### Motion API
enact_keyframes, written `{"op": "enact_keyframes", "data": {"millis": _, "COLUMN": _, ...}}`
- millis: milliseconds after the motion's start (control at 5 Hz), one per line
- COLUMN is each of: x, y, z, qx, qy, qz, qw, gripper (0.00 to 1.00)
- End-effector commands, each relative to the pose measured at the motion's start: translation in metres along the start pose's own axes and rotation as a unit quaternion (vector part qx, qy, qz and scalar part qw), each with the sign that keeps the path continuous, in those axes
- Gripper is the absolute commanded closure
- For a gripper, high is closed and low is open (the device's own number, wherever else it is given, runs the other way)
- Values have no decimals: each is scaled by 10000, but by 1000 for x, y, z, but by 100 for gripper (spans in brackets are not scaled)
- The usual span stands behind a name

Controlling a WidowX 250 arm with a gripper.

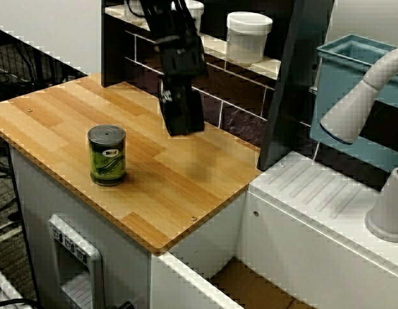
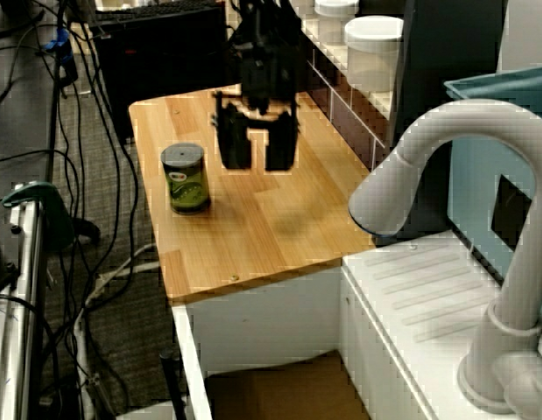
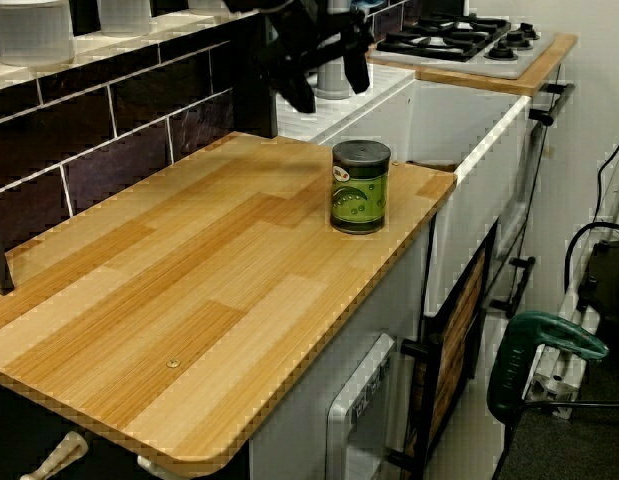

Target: Push into sink

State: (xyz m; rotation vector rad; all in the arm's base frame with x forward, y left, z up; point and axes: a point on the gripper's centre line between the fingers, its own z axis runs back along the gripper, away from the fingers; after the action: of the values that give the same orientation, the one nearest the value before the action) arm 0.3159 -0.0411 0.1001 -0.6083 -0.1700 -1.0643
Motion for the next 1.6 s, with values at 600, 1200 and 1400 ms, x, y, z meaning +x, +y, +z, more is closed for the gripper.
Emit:
{"op": "enact_keyframes", "data": {"millis": 600, "x": -92, "y": -35, "z": 90, "qx": 405, "qy": 1933, "qz": -1817, "qw": 9633, "gripper": 0}}
{"op": "enact_keyframes", "data": {"millis": 1200, "x": -127, "y": -24, "z": 55, "qx": 812, "qy": 1825, "qz": -1258, "qw": 9717, "gripper": 0}}
{"op": "enact_keyframes", "data": {"millis": 1400, "x": -135, "y": -24, "z": 43, "qx": 1027, "qy": 1451, "qz": -786, "qw": 9809, "gripper": 0}}
